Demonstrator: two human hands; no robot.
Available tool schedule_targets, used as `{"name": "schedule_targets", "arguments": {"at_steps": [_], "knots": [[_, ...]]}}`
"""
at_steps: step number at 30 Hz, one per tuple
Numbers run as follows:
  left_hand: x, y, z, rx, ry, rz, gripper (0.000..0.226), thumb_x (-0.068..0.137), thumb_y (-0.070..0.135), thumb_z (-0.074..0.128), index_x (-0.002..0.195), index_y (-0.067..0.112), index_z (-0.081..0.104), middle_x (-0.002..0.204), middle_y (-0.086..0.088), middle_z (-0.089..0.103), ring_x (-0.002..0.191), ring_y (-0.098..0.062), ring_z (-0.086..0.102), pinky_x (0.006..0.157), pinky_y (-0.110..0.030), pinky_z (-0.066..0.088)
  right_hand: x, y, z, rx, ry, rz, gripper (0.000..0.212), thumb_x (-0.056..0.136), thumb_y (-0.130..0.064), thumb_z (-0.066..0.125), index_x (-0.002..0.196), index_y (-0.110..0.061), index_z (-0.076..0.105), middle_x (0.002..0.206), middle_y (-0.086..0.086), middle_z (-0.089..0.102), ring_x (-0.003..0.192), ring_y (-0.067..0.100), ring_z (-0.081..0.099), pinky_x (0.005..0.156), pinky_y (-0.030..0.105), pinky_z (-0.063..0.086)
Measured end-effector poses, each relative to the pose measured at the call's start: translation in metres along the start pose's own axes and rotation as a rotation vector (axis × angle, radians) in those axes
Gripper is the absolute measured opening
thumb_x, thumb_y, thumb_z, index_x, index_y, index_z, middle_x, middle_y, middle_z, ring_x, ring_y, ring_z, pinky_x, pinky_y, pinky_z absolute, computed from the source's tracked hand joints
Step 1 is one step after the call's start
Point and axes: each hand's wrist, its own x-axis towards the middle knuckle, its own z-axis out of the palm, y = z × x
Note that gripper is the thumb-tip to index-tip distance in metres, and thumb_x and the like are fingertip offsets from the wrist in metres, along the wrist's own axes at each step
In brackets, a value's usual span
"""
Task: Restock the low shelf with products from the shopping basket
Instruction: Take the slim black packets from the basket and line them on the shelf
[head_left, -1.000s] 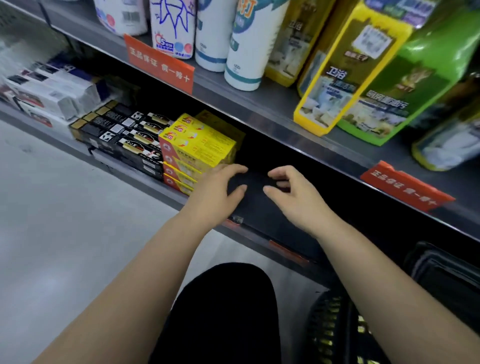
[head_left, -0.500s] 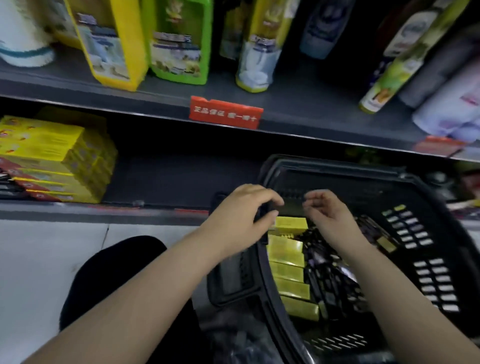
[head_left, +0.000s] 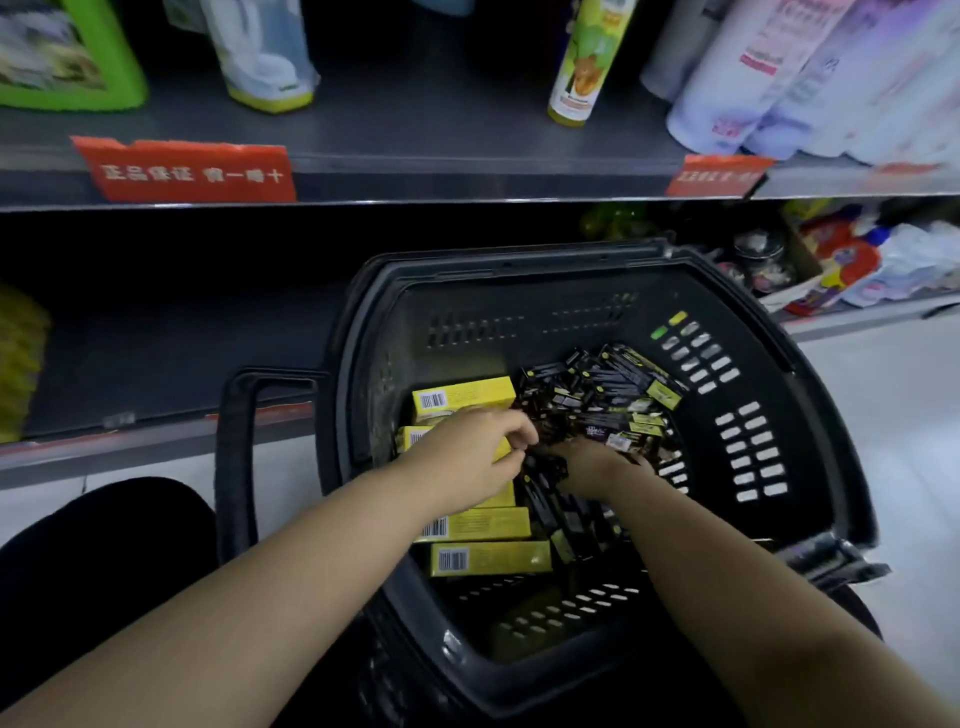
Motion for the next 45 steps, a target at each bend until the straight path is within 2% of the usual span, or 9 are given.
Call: {"name": "schedule_targets", "arguments": {"at_steps": [5,13,19,25,28,32,37,42,45], "knots": [[0.006,-0.012,0.005,-0.04,-0.042,-0.119,0.019,0.092,0.021,0.051,0.108,0.026,0.061,0.099,0.018,0.058,0.102,-0.008,0.056,0.089,-0.031,0.046,0.009,-0.014,0.01,-0.172,0.022,0.082,0.04,0.094,-0.015,0.046,0.135,-0.015,0.042,0.138,0.011,0.038,0.121,0.031,0.047,0.087,0.04,0.045],[0.012,-0.017,0.002,-0.034,-0.095,-0.198,0.03,0.094,0.026,0.049,0.123,0.025,0.053,0.113,0.017,0.059,0.102,-0.011,0.057,0.087,-0.03,0.046,-0.011,-0.004,-0.019,0.183,0.101,0.029,0.029,0.083,-0.022,0.069,0.111,-0.016,0.067,0.112,0.007,0.067,0.102,0.023,0.061,0.081,0.028,0.048],[0.02,-0.02,0.003,-0.1,-0.066,-0.277,0.053,0.093,0.04,0.051,0.139,0.019,0.036,0.142,0.002,0.044,0.128,-0.019,0.043,0.103,-0.032,0.037,-0.052,-0.001,-0.062,0.901,0.394,-0.169,0.018,0.083,-0.018,0.069,0.101,-0.021,0.071,0.104,-0.003,0.07,0.097,0.011,0.063,0.089,0.024,0.046],[0.022,-0.018,0.002,-0.455,-0.068,-0.383,0.038,0.093,0.029,0.056,0.128,0.016,0.048,0.117,0.003,0.058,0.101,-0.024,0.064,0.081,-0.028,0.053,-0.058,-0.017,-0.063,1.428,0.335,-0.267,0.014,0.09,-0.014,0.059,0.092,-0.023,0.07,0.081,-0.009,0.073,0.079,0.003,0.067,0.073,0.018,0.056],[0.021,-0.02,0.001,-0.442,-0.051,-0.42,0.023,0.093,0.028,0.057,0.113,0.017,0.055,0.107,0.001,0.06,0.101,-0.02,0.059,0.089,-0.033,0.046,-0.043,-0.005,-0.053,1.215,0.367,-0.065,0.022,0.097,-0.022,0.049,0.105,-0.012,0.066,0.093,0.001,0.071,0.089,0.022,0.068,0.078,0.029,0.056],[0.02,-0.018,0.0,-0.536,-0.047,-0.48,0.015,0.095,0.032,0.051,0.106,0.022,0.047,0.087,0.009,0.052,0.066,-0.002,0.063,0.06,-0.015,0.05,-0.02,0.028,-0.018,0.408,0.138,0.162,0.032,0.095,-0.02,0.052,0.124,-0.009,0.057,0.12,0.013,0.062,0.108,0.028,0.058,0.084,0.03,0.046],[0.022,-0.012,-0.005,-0.709,-0.018,-0.603,0.028,0.095,0.029,0.05,0.117,0.011,0.049,0.122,-0.018,0.057,0.111,-0.032,0.056,0.1,-0.05,0.043,-0.005,0.037,0.002,0.247,0.095,0.244,0.037,0.086,-0.01,0.06,0.123,-0.012,0.054,0.116,0.011,0.06,0.103,0.028,0.059,0.078,0.031,0.05],[0.024,-0.011,-0.009,-0.937,0.049,-0.647,0.019,0.091,0.016,0.045,0.106,0.007,0.054,0.092,-0.018,0.07,0.073,-0.025,0.064,0.071,-0.035,0.051,0.0,0.019,0.006,0.012,-0.024,0.311,0.052,0.079,-0.03,0.073,0.12,-0.008,0.05,0.125,0.013,0.052,0.114,0.033,0.054,0.094,0.05,0.048],[0.023,-0.009,-0.014,-0.935,-0.012,-0.691,0.065,0.074,0.052,0.064,0.125,0.013,0.053,0.111,-0.008,0.066,0.094,-0.021,0.064,0.086,-0.037,0.049,-0.009,0.018,-0.009,0.282,-0.088,0.242,0.032,0.075,-0.033,0.073,0.086,-0.008,0.057,0.092,0.006,0.06,0.089,0.025,0.06,0.075,0.034,0.052]]}}
